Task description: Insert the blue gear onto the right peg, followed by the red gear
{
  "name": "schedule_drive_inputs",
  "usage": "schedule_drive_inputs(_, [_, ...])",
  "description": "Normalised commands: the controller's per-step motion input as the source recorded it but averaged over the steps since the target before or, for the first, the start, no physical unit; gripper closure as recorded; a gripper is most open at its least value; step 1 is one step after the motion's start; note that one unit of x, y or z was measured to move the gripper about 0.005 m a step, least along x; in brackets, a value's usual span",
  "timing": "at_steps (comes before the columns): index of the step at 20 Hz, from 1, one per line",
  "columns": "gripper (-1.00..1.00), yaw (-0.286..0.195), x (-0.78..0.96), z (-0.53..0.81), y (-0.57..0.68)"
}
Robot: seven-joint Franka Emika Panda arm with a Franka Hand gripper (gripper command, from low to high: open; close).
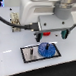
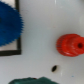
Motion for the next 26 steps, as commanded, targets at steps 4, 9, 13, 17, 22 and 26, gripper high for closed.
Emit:
schedule_drive_inputs(4, [-1.00,0.000,-0.56,0.00,0.24])
schedule_drive_inputs(9, [-1.00,0.000,-0.54,-0.12,0.17])
schedule_drive_inputs(13, [-1.00,0.000,-0.41,-0.31,0.07])
schedule_drive_inputs(17, [-1.00,0.000,-0.35,-0.36,0.08])
schedule_drive_inputs(22, [-1.00,0.000,-0.43,-0.32,0.06])
schedule_drive_inputs(26, [-1.00,0.000,-0.38,-0.32,0.03])
